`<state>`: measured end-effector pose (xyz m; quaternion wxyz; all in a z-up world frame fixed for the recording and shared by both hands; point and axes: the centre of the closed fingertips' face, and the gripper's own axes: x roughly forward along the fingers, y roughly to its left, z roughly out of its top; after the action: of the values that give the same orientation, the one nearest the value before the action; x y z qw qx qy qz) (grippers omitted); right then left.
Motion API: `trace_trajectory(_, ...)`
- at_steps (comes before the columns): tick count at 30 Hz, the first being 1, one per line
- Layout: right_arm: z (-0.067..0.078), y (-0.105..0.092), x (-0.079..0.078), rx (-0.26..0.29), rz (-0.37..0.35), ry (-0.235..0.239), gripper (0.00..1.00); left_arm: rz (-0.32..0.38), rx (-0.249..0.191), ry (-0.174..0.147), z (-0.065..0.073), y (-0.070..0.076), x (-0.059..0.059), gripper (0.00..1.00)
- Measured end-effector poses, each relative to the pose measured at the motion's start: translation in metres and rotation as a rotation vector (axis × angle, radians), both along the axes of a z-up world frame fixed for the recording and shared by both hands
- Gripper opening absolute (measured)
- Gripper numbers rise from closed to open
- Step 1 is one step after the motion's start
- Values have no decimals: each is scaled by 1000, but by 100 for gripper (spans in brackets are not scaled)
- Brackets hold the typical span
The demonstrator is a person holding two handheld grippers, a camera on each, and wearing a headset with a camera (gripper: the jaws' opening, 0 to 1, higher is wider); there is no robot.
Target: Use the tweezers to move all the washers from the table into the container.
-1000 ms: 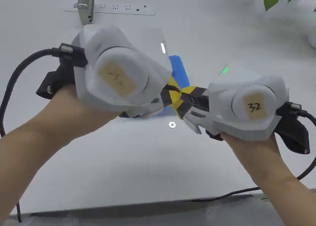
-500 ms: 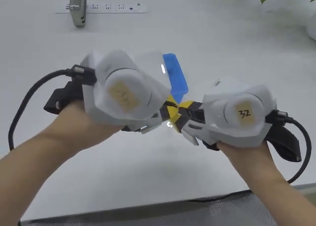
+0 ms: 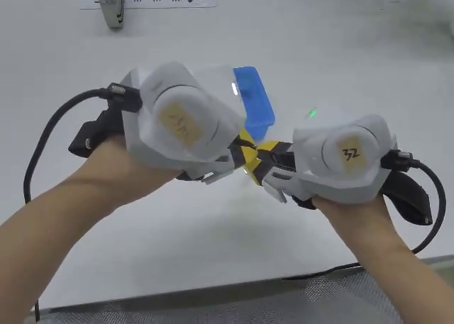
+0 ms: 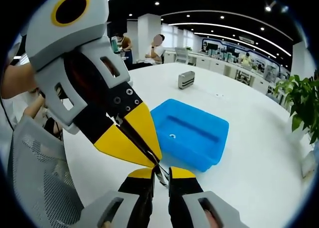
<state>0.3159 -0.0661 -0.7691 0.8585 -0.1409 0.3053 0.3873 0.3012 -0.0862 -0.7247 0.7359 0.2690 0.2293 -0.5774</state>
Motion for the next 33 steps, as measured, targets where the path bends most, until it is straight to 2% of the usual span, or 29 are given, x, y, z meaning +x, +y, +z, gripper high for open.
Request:
trace_trajectory(8,0,0,-3,-9,5,1,7,-5,13,-2,-1,0,-4,0)
trace_trajectory(13,0,0,-3,16,-11,12,7,-9,28,-20,0,1,-4,0)
trace_trajectory(16,-1,0,-3,23,-10,20,6,-4,24,-11,0,1,-3,0)
trace_trajectory(27,0,-2,-7,-44,26,7,3,-18,45,-34,0,-5,-8,0)
trace_trajectory(30,2,-1,-8,-51,40,3,3,-34,60,-51,2,-7,-10,0)
trace_trajectory(33,9,-2,-7,-57,46,-9,3,-26,44,-57,8,-5,-9,0)
